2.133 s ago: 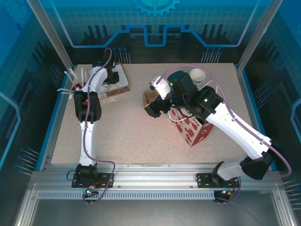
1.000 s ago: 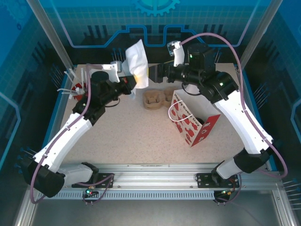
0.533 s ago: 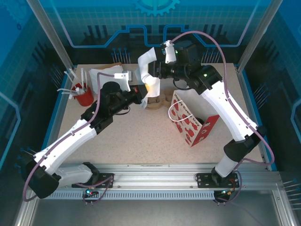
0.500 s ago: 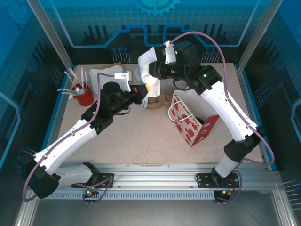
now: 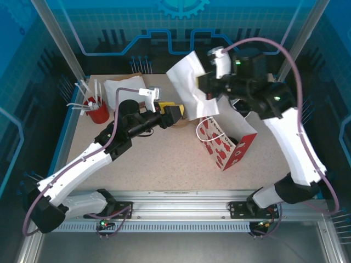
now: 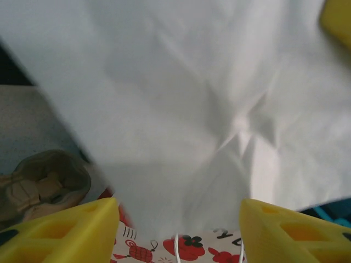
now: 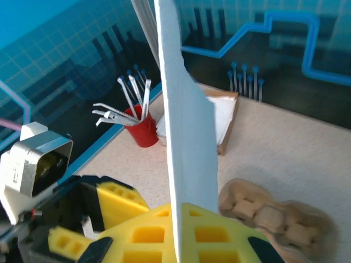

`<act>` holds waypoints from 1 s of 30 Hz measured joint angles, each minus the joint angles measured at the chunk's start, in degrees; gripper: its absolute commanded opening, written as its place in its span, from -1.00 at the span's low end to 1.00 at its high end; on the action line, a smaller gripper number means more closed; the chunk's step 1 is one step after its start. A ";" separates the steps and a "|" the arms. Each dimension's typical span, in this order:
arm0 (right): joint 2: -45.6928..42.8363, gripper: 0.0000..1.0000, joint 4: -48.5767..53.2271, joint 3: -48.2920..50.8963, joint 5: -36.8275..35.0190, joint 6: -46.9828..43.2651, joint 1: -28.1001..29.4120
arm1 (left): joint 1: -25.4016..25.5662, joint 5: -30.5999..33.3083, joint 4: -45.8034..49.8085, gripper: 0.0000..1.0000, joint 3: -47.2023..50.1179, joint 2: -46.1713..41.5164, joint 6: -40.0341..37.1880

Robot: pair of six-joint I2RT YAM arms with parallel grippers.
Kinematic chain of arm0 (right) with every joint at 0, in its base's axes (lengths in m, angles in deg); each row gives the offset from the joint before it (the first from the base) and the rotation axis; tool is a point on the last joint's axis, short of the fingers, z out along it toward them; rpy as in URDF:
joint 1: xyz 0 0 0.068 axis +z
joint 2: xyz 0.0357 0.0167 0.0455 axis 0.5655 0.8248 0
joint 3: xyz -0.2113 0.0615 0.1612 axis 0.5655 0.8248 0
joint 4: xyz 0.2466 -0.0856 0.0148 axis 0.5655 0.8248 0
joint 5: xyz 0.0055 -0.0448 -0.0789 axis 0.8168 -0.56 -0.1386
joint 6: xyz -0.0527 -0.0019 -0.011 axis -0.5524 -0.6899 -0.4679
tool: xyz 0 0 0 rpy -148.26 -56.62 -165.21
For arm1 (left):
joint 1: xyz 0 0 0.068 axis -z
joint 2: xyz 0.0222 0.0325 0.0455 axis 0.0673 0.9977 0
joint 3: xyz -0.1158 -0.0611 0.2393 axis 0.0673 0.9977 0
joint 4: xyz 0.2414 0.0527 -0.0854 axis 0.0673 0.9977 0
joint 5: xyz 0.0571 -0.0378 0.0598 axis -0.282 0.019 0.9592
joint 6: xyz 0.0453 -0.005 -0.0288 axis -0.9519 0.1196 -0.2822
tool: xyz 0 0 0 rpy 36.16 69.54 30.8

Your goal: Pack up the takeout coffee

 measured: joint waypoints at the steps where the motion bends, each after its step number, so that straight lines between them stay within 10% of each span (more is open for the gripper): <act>1: -1.16 -1.00 2.27 -1.75 0.96 -1.57 -1.66 | 0.00 -0.68 0.57 0.33 0.00 -0.90 -0.74; 12: -3.87 -1.00 23.15 -13.68 5.01 -13.35 -15.72 | 0.00 -2.01 9.81 0.35 -0.87 -4.68 -5.42; 30: -4.96 -1.00 28.52 -0.37 -0.13 -20.35 -17.40 | 0.00 -1.14 15.98 0.37 -1.01 -2.80 -7.15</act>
